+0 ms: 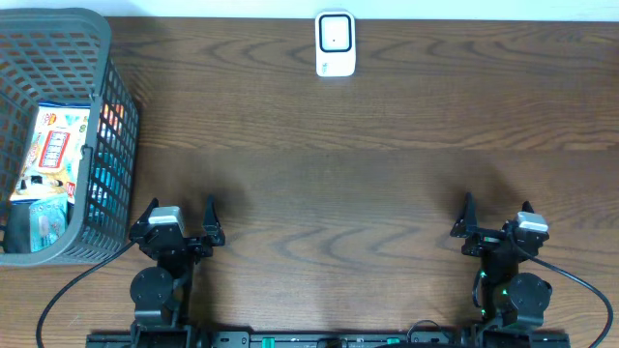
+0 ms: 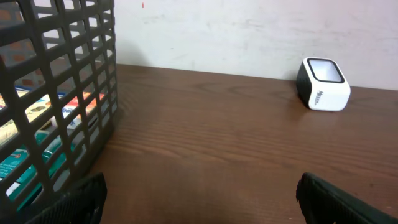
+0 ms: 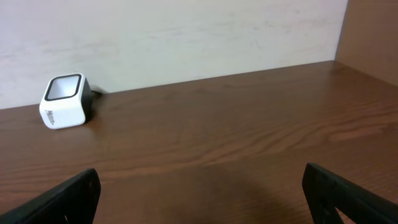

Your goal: Scan the item barcode

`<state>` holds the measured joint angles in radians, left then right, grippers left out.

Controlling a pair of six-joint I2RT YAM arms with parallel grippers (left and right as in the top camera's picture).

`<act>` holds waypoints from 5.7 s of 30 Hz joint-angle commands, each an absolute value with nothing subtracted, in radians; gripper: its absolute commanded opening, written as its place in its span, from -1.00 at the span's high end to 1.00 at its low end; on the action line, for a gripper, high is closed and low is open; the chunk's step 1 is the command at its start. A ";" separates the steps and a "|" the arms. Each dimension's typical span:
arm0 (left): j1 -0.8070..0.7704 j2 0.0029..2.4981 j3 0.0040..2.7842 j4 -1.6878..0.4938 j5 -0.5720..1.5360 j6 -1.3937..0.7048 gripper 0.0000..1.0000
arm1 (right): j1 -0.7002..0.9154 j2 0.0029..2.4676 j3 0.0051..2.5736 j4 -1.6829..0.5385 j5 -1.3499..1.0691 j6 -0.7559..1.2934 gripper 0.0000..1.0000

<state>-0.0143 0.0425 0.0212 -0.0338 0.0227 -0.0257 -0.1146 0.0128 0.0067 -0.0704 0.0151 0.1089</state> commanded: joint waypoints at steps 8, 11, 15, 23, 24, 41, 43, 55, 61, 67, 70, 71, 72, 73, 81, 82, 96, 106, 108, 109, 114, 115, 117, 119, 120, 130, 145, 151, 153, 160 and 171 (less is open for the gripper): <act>-0.017 0.044 0.004 -0.074 -0.012 -0.019 -0.96 | -0.125 0.015 0.006 -0.075 0.012 0.096 -0.99; -0.017 0.044 0.004 -0.074 -0.012 -0.019 -0.96 | -0.125 0.015 0.006 -0.075 0.012 0.096 -0.99; -0.017 0.044 0.004 -0.074 -0.012 -0.019 -0.96 | -0.125 0.015 0.006 -0.075 0.012 0.096 -0.99; -0.017 0.044 0.004 -0.074 -0.008 -0.026 -0.96 | -0.125 0.015 0.006 -0.075 0.012 0.096 -0.99; -0.017 0.044 0.004 -0.074 -0.008 -0.031 -0.95 | -0.125 0.015 0.006 -0.075 0.012 0.096 -0.99; -0.017 0.108 0.005 -0.064 0.056 -0.031 -0.96 | -0.125 0.015 0.006 -0.075 0.013 0.096 -0.99; -0.017 0.118 0.005 -0.056 0.117 -0.031 -0.96 | -0.125 0.015 0.006 -0.075 0.013 0.096 -0.99; -0.017 0.204 0.017 0.003 0.150 -0.031 -0.96 | -0.125 0.015 0.006 -0.075 0.012 0.096 -0.98; -0.017 0.337 0.072 0.002 0.218 -0.031 -0.96 | -0.125 0.015 0.006 -0.075 0.012 0.096 -0.99; -0.017 0.503 0.205 0.001 0.307 -0.031 -0.96 | -0.125 0.015 0.006 -0.075 0.012 0.096 -0.99; -0.017 0.581 0.278 -0.004 0.376 -0.031 -0.96 | -0.125 0.015 0.006 -0.075 0.012 0.096 -0.99; -0.017 0.606 0.301 -0.007 0.397 -0.031 -0.96 | -0.125 0.015 0.006 -0.075 0.012 0.096 -0.99; -0.017 0.640 0.336 -0.015 0.421 -0.031 -0.96 | -0.125 0.015 0.006 -0.075 0.012 0.096 -0.99; -0.017 0.660 0.359 -0.025 0.427 -0.031 -0.96 | -0.125 0.015 0.006 -0.075 0.012 0.096 -0.99; -0.017 0.705 0.472 -0.103 0.432 -0.031 -0.96 | -0.125 0.015 0.006 -0.075 0.013 0.096 -0.99; -0.017 0.705 0.482 -0.109 0.437 -0.031 -0.95 | -0.125 0.015 0.006 -0.075 0.012 0.096 -0.99; -0.017 0.705 0.628 -0.144 0.517 -0.031 -0.96 | -0.125 0.015 0.006 -0.075 0.012 0.096 -0.99; -0.017 0.705 0.772 -0.241 0.512 -0.030 -0.96 | -0.125 0.015 0.006 -0.075 0.012 0.096 -0.99; -0.017 0.705 0.772 -0.243 0.509 -0.030 -0.96 | -0.125 0.015 0.006 -0.075 0.013 0.096 -0.99; -0.017 0.706 0.772 -0.246 0.508 -0.030 -0.96 | -0.125 0.015 0.006 -0.075 0.012 0.096 -0.99; -0.017 0.705 0.772 -0.254 0.508 -0.030 -0.95 | -0.125 0.015 0.006 -0.075 0.012 0.096 -0.99; -0.017 0.705 0.772 -0.254 0.508 -0.030 -0.96 | -0.125 0.015 0.006 -0.075 0.012 0.096 -0.99; -0.017 0.705 0.772 -0.254 0.508 -0.030 -0.96 | -0.125 0.015 0.006 -0.075 0.012 0.096 -0.99; -0.017 0.705 0.772 -0.254 0.508 -0.030 -0.96 | -0.125 0.015 0.006 -0.075 0.012 0.096 -0.99; -0.017 0.705 0.772 -0.254 0.508 -0.030 -0.96 | -0.125 0.015 0.006 -0.075 0.012 0.096 -0.98; -0.017 0.705 0.772 -0.254 0.508 -0.030 -0.96 | -0.125 0.015 0.006 -0.075 0.012 0.096 -0.98; -0.017 0.705 0.792 -0.253 0.504 -0.026 -0.96 | -0.125 0.015 0.006 -0.075 0.013 0.096 -0.99; -0.017 0.705 0.796 -0.253 0.458 0.004 -0.95 | -0.125 0.015 0.006 -0.075 0.012 0.096 -0.98; -0.017 0.705 0.807 -0.249 0.385 0.004 -0.96 | -0.125 0.015 0.006 -0.075 0.013 0.096 -0.98; -0.017 0.705 0.883 -0.204 0.248 0.007 -0.96 | -0.125 0.015 0.006 -0.075 0.012 0.096 -0.98; -0.016 0.723 0.928 -0.060 -0.088 0.151 -0.95 | -0.125 0.015 0.006 -0.075 0.013 0.096 -0.99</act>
<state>-0.0151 0.7113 0.9001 -0.0807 0.0517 0.0547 -0.1146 0.0132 0.0067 -0.0704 0.0151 0.1089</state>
